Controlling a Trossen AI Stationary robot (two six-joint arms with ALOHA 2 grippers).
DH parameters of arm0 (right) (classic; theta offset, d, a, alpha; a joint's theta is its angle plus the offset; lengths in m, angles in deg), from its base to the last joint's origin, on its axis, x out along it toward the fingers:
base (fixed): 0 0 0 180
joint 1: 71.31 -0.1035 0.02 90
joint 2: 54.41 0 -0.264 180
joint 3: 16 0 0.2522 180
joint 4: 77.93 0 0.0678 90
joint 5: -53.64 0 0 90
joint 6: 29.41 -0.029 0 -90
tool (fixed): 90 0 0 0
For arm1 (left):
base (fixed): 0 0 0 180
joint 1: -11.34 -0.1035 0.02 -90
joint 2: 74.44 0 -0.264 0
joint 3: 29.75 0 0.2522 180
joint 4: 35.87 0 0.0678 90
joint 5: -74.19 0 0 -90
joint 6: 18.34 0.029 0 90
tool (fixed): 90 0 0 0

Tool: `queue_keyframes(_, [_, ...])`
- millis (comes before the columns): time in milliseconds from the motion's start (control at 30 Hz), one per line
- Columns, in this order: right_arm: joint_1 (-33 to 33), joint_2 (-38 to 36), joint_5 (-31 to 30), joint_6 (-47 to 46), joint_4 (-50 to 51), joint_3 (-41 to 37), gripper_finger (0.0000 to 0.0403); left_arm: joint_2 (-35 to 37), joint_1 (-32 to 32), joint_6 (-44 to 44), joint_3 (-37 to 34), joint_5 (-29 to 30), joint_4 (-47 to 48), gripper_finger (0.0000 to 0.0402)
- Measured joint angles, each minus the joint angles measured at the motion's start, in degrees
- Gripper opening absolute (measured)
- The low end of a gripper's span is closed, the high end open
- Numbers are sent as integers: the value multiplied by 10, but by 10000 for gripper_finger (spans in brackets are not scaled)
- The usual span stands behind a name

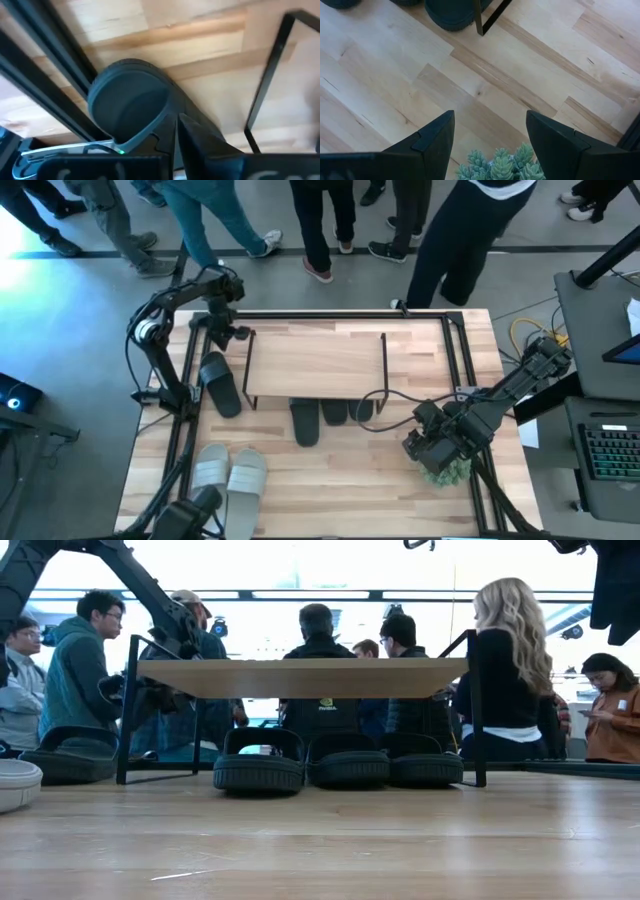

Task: Pick and place slides into the shelf
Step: Adjust the black slide

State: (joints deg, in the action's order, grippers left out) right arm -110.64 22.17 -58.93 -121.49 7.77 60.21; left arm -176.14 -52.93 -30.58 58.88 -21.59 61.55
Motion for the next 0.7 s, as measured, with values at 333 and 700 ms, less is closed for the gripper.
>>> queue_keyframes(333, [0,0,-15,5,0,0,238,58,27,-150,-57,53,-56,6])
queue_keyframes(700, [0,0,-16,6,1,0,238,130,36,-233,-120,59,-148,6])
